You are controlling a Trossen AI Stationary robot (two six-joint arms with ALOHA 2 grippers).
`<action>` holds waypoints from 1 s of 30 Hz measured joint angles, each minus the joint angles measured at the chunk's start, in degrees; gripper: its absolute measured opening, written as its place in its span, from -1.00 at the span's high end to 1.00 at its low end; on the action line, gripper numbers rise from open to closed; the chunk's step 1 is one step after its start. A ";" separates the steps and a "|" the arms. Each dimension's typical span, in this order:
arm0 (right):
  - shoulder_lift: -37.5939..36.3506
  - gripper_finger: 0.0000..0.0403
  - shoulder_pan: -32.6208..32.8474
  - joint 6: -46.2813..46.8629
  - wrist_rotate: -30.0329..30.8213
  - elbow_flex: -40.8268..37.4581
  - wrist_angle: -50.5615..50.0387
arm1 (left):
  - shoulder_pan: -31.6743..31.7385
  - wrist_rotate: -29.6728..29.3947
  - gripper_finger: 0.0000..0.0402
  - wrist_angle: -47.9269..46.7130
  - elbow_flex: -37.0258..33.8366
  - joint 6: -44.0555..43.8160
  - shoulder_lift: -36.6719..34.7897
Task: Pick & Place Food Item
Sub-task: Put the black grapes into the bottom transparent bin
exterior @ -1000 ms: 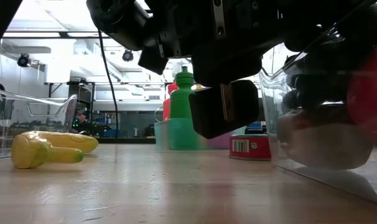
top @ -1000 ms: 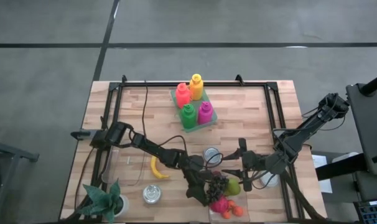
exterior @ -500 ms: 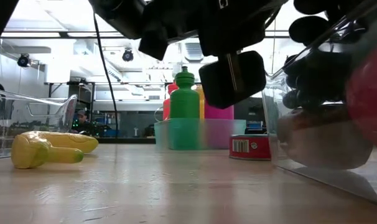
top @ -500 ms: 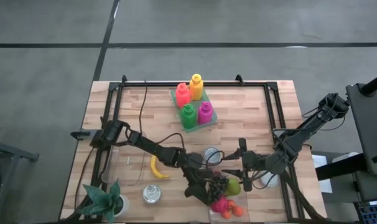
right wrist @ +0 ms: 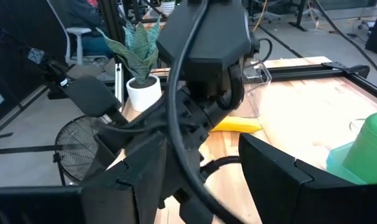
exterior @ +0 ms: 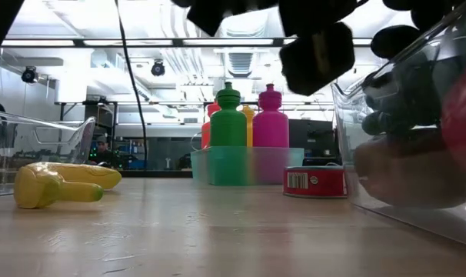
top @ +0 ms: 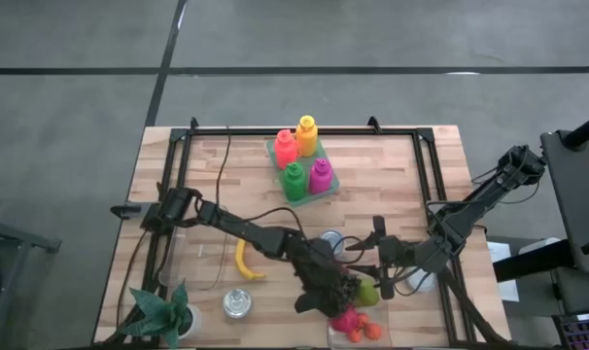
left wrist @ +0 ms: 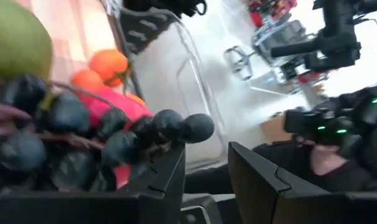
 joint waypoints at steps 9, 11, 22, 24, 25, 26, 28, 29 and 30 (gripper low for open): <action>0.00 0.01 -0.01 0.00 0.00 0.00 -0.06 | -0.11 -8.18 0.38 -3.13 2.92 9.08 0.00; 0.00 0.01 -0.01 0.00 0.00 0.00 -0.06 | -0.11 -8.44 0.38 -3.21 2.90 9.36 0.00; 0.00 0.01 -0.05 0.00 -0.01 -0.02 -0.08 | -0.27 -12.73 0.38 -3.26 2.49 11.52 0.00; 0.00 0.01 -0.05 0.00 -0.02 -0.02 -0.07 | -0.37 -13.20 0.38 -3.17 2.49 11.81 0.00; 0.00 0.01 -0.05 0.00 -0.02 -0.02 -0.06 | -0.50 -13.24 0.38 -3.18 2.49 11.91 0.00; 0.00 0.01 -0.05 0.00 -0.02 -0.02 -0.06 | -0.67 -13.29 0.38 -3.18 2.49 11.94 0.00; 0.00 0.01 -0.05 0.00 -0.04 -0.02 0.02 | -1.10 -13.57 0.38 -3.17 2.49 11.94 0.00; 0.00 0.01 -0.03 0.00 -0.06 -0.02 0.05 | -1.30 -13.64 0.38 -3.13 2.49 11.94 0.00; 0.00 0.01 -0.03 0.00 -0.07 -0.02 0.02 | -1.54 -13.66 0.38 -3.12 2.49 11.94 0.00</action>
